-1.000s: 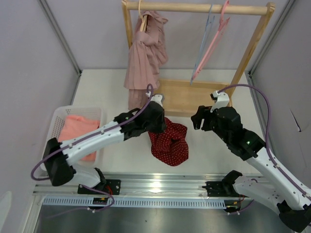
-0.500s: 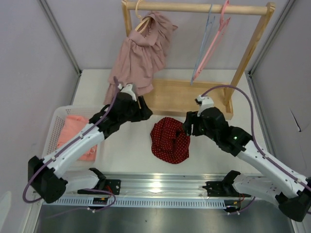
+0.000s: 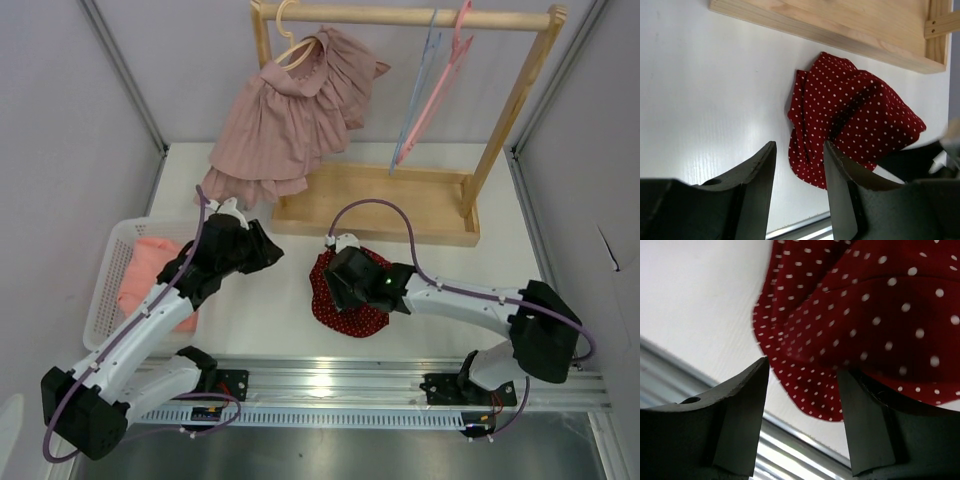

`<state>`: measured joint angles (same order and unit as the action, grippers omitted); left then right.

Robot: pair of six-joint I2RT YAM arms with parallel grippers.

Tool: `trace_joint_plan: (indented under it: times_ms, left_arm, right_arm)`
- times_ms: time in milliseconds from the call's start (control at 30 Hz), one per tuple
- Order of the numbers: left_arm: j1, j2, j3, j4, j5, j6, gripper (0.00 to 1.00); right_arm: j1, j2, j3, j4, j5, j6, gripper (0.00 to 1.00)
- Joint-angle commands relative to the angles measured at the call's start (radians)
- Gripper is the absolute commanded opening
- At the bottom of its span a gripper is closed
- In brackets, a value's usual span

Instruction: Place the skirt on the hanger

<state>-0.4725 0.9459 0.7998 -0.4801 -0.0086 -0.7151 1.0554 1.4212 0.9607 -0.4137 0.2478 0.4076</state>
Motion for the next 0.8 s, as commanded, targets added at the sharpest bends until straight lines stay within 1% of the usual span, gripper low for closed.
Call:
trace_joint_plan:
  times_ms: [0, 33, 67, 100, 133, 200, 267, 300, 367, 400, 500, 667, 733, 767]
  left_arm:
    - [0.003, 0.028, 0.018, 0.055, 0.102, 0.006, 0.47]
    - [0.003, 0.037, 0.009, 0.072, 0.128, 0.005, 0.47]
    - [0.002, 0.05, -0.005, 0.092, 0.154, 0.0, 0.44]
    - [-0.005, 0.06, -0.011, 0.125, 0.174, 0.0, 0.43]
    - [-0.03, 0.085, -0.02, 0.138, 0.177, 0.005, 0.42]
    - [-0.082, 0.138, -0.014, 0.159, 0.173, 0.014, 0.42]
    - [-0.116, 0.178, -0.013, 0.191, 0.177, 0.014, 0.41]
    - [-0.15, 0.198, -0.013, 0.207, 0.179, 0.011, 0.4]
    - [-0.184, 0.26, -0.011, 0.248, 0.187, 0.003, 0.4]
    - [-0.208, 0.28, -0.007, 0.261, 0.188, 0.0, 0.39]
    - [-0.242, 0.358, -0.017, 0.322, 0.209, -0.023, 0.36]
    - [-0.261, 0.454, -0.053, 0.423, 0.255, -0.066, 0.3]
    - [-0.265, 0.473, -0.066, 0.443, 0.262, -0.073, 0.26]
    - [-0.267, 0.481, -0.071, 0.457, 0.263, -0.075, 0.25]
  right_arm:
    - [-0.078, 0.065, 0.044, -0.008, 0.09, 0.068, 0.6]
    - [-0.092, 0.074, 0.041, -0.023, 0.099, 0.082, 0.6]
    - [-0.103, 0.067, 0.033, -0.034, 0.11, 0.092, 0.58]
    - [-0.116, 0.053, 0.018, -0.037, 0.107, 0.1, 0.54]
    - [-0.142, 0.01, -0.019, -0.031, 0.097, 0.117, 0.43]
    - [-0.167, -0.039, -0.057, -0.017, 0.058, 0.132, 0.28]
    - [-0.195, -0.105, -0.094, -0.026, 0.048, 0.158, 0.22]
    - [-0.201, -0.125, -0.106, -0.037, 0.047, 0.168, 0.19]
    - [-0.233, -0.183, -0.143, -0.043, 0.033, 0.195, 0.17]
    - [-0.247, -0.197, -0.157, -0.048, 0.009, 0.201, 0.17]
    - [-0.285, -0.226, -0.201, -0.069, 0.007, 0.223, 0.16]
    - [-0.317, -0.249, -0.255, -0.117, 0.034, 0.263, 0.12]
    - [-0.334, -0.261, -0.29, -0.125, 0.025, 0.266, 0.13]
    - [-0.342, -0.268, -0.301, -0.126, 0.021, 0.267, 0.14]
